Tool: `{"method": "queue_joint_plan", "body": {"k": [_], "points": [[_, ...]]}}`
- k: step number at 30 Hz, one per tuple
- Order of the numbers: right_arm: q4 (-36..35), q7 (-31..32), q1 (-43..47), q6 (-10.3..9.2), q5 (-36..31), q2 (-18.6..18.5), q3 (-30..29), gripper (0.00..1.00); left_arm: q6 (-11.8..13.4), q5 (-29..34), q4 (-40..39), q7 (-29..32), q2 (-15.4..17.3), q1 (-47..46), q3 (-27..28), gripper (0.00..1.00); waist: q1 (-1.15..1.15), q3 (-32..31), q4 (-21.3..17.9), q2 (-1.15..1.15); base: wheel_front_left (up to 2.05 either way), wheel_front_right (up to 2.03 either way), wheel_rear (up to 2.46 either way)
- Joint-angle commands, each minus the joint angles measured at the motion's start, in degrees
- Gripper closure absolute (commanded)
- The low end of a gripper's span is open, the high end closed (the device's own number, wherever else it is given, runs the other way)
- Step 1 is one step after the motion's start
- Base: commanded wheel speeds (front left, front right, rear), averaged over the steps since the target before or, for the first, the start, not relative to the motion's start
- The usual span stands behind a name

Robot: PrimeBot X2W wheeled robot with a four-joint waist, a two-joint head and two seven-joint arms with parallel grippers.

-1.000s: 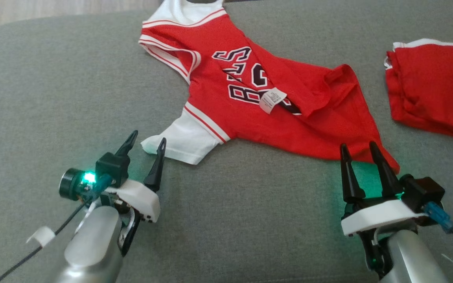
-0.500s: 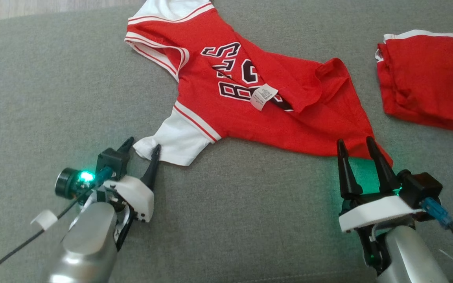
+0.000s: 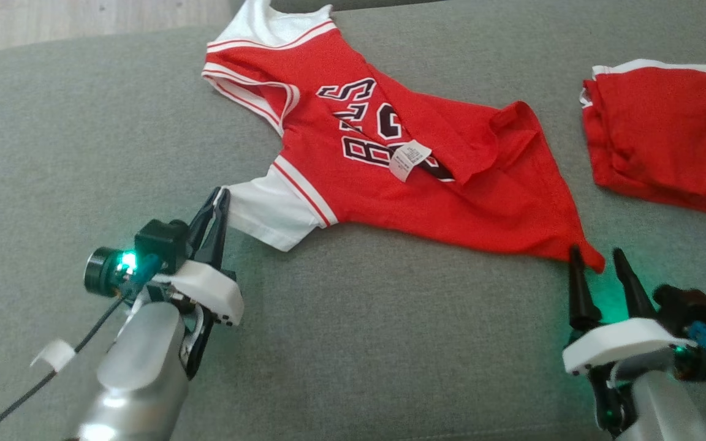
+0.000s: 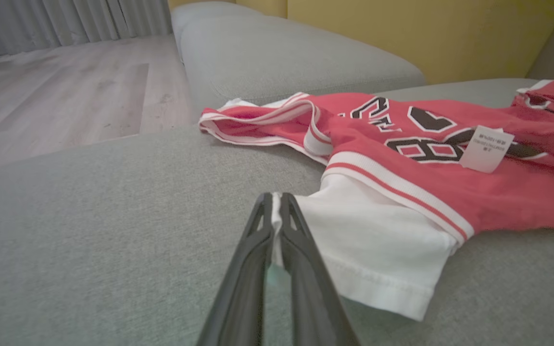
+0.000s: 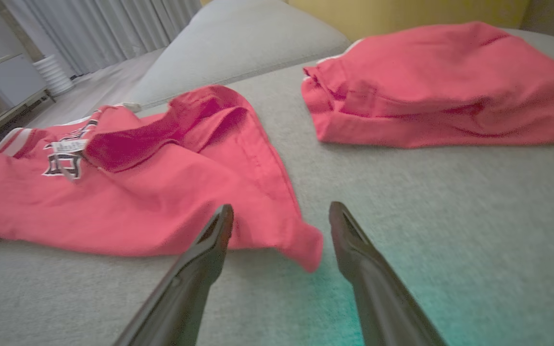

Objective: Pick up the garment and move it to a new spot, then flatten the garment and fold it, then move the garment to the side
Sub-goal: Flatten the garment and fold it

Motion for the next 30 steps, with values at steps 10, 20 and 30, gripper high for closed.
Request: {"method": "queue_joint_plan", "body": {"k": [10,20,30], "points": [[8.8,1.8,-5.4,-0.04,1.9,-0.3,-1.2,0.0,1.7,0.1,-12.3,-1.2,1.8,4.4,3.4,1.0,0.0,-0.7,2.3,0.0,0.0,0.0,0.0],[15.6,4.0,-6.4,-0.04,3.2,-0.3,3.4,0.87,2.7,0.8,-17.6,-1.2,2.2,7.0,3.9,1.0,0.0,-2.1,3.0,0.0,0.0,0.0,0.0],[10.3,1.6,-8.0,-0.04,5.3,-0.3,6.2,1.0,4.1,0.1,-23.1,-1.2,2.5,8.4,6.9,1.0,0.0,-6.7,3.5,0.0,0.0,0.0,0.0]]}}
